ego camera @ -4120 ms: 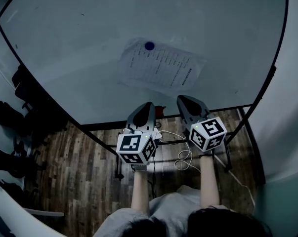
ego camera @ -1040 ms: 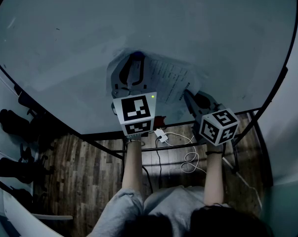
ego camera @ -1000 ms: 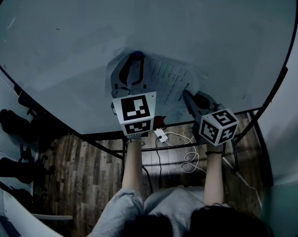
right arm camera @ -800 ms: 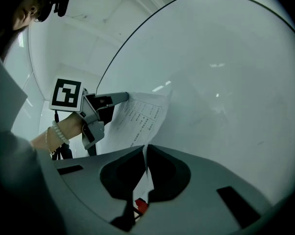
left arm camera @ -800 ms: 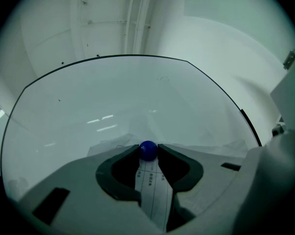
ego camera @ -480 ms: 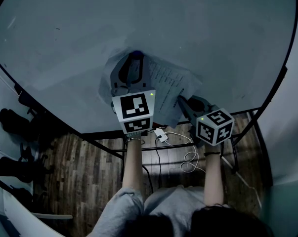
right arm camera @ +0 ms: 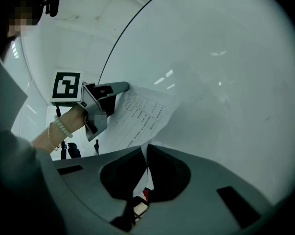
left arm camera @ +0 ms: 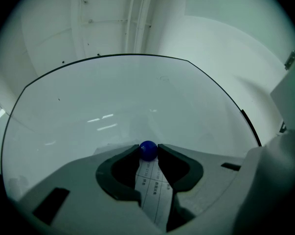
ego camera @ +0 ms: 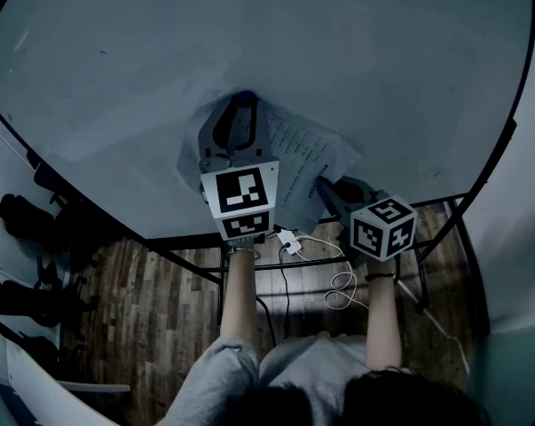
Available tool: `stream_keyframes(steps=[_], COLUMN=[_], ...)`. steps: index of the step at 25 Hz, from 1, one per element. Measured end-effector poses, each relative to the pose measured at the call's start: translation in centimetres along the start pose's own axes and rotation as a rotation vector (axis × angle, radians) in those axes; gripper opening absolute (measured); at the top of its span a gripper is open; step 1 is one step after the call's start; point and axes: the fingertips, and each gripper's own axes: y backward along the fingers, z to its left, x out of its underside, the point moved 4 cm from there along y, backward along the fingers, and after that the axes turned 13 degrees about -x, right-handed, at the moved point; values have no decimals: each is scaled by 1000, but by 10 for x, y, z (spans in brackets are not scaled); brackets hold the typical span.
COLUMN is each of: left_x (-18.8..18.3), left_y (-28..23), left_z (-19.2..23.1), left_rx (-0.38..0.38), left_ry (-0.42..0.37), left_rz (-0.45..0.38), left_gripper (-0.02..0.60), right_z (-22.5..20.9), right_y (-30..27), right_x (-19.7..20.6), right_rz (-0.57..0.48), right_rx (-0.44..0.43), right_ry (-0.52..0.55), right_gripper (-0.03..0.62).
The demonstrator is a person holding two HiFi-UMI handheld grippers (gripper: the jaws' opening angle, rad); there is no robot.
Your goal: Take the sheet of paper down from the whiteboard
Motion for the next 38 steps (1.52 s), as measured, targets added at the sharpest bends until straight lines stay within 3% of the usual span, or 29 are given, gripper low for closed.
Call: stream_keyframes(steps=[18, 24, 27, 38], left_x=[-1, 3, -4, -7], left_y=[2, 1, 4, -2], left_z=[-5, -8, -6, 5], left_rx=[4, 18, 18, 8], left_ry=[4, 38, 66, 39], left_rz=[-1, 4, -36, -22], left_gripper=[112, 112, 112, 112], right_z=[-4, -8, -13, -13], right_y=[-7, -11, -9, -2], right_x=[15, 21, 27, 25], right_rz=[-3, 12, 36, 15], right_rx=[-19, -12, 11, 37], right_ry=[-106, -128, -139, -136], right_gripper=[2, 2, 2, 0])
